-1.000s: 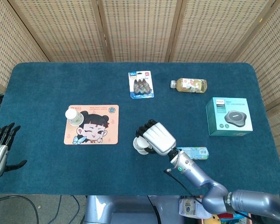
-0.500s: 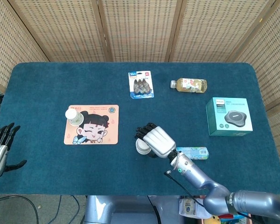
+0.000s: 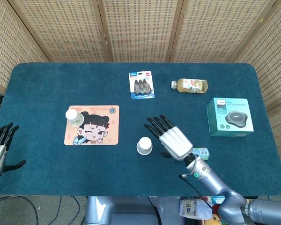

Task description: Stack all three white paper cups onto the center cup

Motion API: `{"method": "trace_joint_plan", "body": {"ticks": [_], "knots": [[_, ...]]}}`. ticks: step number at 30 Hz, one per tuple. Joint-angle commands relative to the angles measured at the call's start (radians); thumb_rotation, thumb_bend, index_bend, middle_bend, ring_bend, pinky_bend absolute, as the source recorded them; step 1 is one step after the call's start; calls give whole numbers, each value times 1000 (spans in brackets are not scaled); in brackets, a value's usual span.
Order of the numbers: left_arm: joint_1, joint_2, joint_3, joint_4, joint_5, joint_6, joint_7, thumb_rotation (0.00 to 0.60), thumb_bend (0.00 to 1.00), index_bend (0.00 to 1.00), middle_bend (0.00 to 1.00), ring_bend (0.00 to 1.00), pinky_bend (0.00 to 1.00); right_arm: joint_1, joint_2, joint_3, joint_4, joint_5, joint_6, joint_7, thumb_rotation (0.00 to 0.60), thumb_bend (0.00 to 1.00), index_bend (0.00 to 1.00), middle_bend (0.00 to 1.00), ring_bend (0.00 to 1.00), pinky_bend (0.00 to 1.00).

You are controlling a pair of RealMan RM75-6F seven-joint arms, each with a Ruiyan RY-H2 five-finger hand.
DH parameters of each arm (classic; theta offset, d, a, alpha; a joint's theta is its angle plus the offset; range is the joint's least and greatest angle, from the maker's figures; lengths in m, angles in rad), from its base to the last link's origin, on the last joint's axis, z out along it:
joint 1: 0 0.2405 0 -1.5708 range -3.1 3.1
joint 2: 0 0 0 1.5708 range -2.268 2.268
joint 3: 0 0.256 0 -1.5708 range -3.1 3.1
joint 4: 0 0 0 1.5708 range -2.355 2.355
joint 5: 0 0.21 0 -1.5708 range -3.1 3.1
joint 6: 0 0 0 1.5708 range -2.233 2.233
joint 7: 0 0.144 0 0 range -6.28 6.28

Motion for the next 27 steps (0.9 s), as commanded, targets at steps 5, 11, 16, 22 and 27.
{"method": "trace_joint_plan", "body": {"ticks": [5, 11, 16, 22, 27], "knots": [[-19, -14, -7, 26, 31, -2, -28, 600, 35, 0, 0, 0, 0, -188, 49, -102, 143, -138, 246, 177, 600, 0, 0, 0, 0, 0], [-112, -23, -49, 75, -6, -126, -18, 600, 35, 0, 0, 0, 0, -319, 87, -141, 123, -139, 379, 242, 600, 0, 1, 0, 0, 0], [-190, -44, -93, 146, -37, -206, -13, 600, 35, 0, 0, 0, 0, -382, 109, -151, 100, -164, 451, 216, 600, 0, 1, 0, 0, 0], [-268, -106, -120, 230, -70, -289, -5, 600, 35, 0, 0, 0, 0, -408, 118, -134, 108, -161, 460, 208, 600, 0, 1, 0, 0, 0], [-319, -156, -132, 283, -103, -354, 13, 600, 35, 0, 0, 0, 0, -419, 123, -122, 102, -139, 447, 189, 600, 0, 0, 0, 0, 0]]}}
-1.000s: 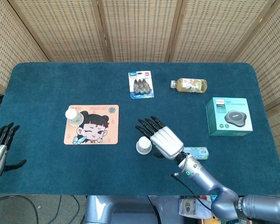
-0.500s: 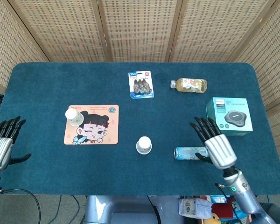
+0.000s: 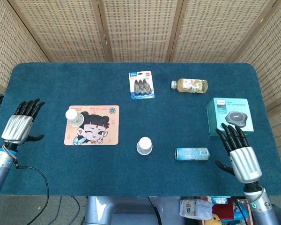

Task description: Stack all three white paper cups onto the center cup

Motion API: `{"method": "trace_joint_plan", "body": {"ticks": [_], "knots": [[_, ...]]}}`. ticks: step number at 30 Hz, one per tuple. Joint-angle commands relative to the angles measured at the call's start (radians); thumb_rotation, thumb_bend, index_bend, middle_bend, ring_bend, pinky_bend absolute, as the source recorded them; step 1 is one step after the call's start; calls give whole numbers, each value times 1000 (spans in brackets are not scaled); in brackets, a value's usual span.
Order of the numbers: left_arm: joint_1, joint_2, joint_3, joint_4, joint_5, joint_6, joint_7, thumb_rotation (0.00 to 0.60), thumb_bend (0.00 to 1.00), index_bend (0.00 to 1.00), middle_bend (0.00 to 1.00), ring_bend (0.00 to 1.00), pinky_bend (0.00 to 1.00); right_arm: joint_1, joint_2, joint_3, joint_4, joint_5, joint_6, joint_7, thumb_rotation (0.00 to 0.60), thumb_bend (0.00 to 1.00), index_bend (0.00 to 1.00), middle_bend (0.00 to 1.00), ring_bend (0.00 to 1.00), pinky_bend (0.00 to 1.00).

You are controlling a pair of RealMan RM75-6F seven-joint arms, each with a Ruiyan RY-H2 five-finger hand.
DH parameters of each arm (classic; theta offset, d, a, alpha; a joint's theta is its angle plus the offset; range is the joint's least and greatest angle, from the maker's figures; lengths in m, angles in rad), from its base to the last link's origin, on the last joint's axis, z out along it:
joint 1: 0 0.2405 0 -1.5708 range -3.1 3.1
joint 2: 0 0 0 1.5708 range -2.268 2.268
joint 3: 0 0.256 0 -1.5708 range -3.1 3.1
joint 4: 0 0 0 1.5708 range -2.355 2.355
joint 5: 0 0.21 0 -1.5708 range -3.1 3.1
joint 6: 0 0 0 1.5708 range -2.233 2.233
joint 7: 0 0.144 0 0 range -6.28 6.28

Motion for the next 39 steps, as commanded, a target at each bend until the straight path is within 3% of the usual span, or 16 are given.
{"method": "trace_joint_plan", "body": {"ticks": [1, 8, 11, 18, 25, 39], "knots": [[-43, -44, -12, 44, -30, -51, 25, 600, 35, 0, 0, 0, 4, -6, 6, 6, -9, 15, -14, -8, 600, 0, 0, 0, 0, 0], [-129, -167, -35, 164, -112, -144, 96, 600, 35, 0, 3, 17, 106, -6, 12, 31, -10, 29, -47, 4, 600, 0, 0, 0, 0, 0], [-163, -205, -48, 199, -151, -186, 108, 600, 35, 5, 74, 94, 169, 0, 10, 37, -4, 33, -75, 5, 600, 0, 0, 0, 0, 0], [-233, -285, -66, 299, -182, -253, 80, 600, 87, 144, 224, 217, 247, 3, 2, 57, 2, 52, -112, 5, 600, 0, 0, 0, 0, 0], [-277, -327, -73, 359, -211, -278, 104, 600, 126, 244, 314, 297, 270, 3, -1, 76, 19, 70, -137, 9, 600, 0, 0, 0, 0, 0], [-304, -355, -70, 369, -255, -270, 162, 600, 192, 418, 520, 461, 349, -6, 1, 95, 24, 78, -151, 21, 600, 0, 0, 0, 0, 0]]}}
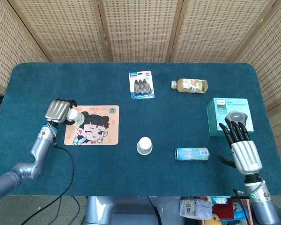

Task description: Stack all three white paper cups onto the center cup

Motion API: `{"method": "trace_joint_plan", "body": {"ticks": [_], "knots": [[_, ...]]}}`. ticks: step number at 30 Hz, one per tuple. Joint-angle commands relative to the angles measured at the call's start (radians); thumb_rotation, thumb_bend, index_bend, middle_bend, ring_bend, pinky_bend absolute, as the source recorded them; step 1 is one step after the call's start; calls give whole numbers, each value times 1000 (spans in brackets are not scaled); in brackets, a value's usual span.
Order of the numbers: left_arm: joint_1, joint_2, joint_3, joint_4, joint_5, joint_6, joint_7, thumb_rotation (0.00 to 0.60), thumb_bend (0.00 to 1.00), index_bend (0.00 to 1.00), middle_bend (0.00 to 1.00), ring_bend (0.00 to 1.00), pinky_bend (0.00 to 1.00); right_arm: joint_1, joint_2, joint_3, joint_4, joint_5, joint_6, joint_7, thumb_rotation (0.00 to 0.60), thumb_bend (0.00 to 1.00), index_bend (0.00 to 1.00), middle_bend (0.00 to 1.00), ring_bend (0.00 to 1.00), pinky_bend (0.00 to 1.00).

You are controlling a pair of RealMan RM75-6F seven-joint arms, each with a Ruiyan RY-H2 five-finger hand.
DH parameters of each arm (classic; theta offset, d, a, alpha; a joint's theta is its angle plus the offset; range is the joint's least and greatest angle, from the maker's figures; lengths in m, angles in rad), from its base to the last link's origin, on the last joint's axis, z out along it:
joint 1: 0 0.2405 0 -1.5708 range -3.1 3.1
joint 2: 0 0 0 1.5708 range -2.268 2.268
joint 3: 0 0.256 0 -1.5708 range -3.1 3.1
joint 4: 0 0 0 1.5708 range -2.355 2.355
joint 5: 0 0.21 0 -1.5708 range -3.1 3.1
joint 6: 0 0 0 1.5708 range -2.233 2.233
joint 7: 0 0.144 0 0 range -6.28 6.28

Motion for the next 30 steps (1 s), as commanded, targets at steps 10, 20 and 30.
{"method": "trace_joint_plan", "body": {"ticks": [10, 20, 30], "knots": [[9, 24, 3, -37, 9, 43, -21, 600, 198, 435, 527, 469, 350, -7, 3, 6, -5, -7, -7, 5, 600, 0, 0, 0, 0, 0], [41, 210, 16, -420, 240, 228, -118, 600, 198, 436, 527, 469, 350, -13, 6, 14, -13, -7, -9, 7, 600, 0, 0, 0, 0, 0], [-14, 236, 72, -621, 437, 234, -80, 600, 198, 435, 527, 469, 369, -19, 12, 20, -21, -9, -9, 14, 600, 0, 0, 0, 0, 0]]}}
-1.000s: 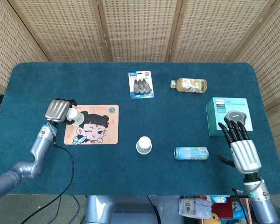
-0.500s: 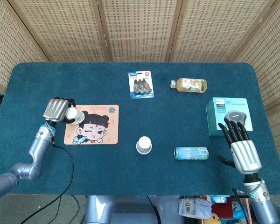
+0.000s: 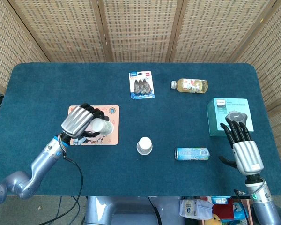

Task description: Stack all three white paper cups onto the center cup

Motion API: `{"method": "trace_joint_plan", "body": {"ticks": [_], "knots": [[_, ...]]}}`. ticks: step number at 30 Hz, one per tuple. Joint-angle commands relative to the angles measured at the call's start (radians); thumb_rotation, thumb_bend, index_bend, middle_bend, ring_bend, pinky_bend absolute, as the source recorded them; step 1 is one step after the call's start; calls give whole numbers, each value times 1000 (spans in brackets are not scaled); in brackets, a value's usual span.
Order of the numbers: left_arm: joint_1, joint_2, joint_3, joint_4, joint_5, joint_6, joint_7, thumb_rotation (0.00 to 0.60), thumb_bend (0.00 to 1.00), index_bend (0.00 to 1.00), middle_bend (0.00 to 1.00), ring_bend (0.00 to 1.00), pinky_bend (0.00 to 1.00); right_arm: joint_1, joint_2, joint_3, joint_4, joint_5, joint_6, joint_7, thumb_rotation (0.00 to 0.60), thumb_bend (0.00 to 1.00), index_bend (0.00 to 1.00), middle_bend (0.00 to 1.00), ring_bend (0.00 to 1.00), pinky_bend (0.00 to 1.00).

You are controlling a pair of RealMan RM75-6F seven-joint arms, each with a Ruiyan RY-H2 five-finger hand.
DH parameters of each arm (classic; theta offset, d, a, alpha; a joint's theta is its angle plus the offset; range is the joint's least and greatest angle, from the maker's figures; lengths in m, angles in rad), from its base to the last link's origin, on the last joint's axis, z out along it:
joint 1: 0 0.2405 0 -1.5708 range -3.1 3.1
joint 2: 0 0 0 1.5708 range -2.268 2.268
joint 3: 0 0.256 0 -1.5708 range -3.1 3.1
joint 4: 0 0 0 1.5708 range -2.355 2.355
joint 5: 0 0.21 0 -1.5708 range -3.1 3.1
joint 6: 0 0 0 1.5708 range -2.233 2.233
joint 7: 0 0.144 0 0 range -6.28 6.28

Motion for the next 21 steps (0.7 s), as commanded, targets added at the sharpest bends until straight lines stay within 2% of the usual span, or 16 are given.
{"method": "trace_joint_plan", "body": {"ticks": [1, 5, 12, 21], "knots": [[-39, -13, 22, -72, 47, -11, 35, 600, 198, 435, 527, 469, 369, -1, 2, 1, -1, 1, -1, 2, 600, 0, 0, 0, 0, 0], [-78, -74, 9, -71, 22, -45, 111, 600, 198, 436, 527, 469, 369, -3, 7, 1, -3, 2, -5, 10, 600, 0, 0, 0, 0, 0], [-126, -156, -5, -19, 10, -70, 120, 600, 198, 436, 527, 469, 368, -5, 13, 5, -1, 3, -8, 31, 600, 0, 0, 0, 0, 0], [-174, -219, -30, 43, -37, -99, 122, 600, 199, 436, 527, 469, 369, -4, 25, 15, 2, 13, -17, 69, 600, 0, 0, 0, 0, 0]]}}
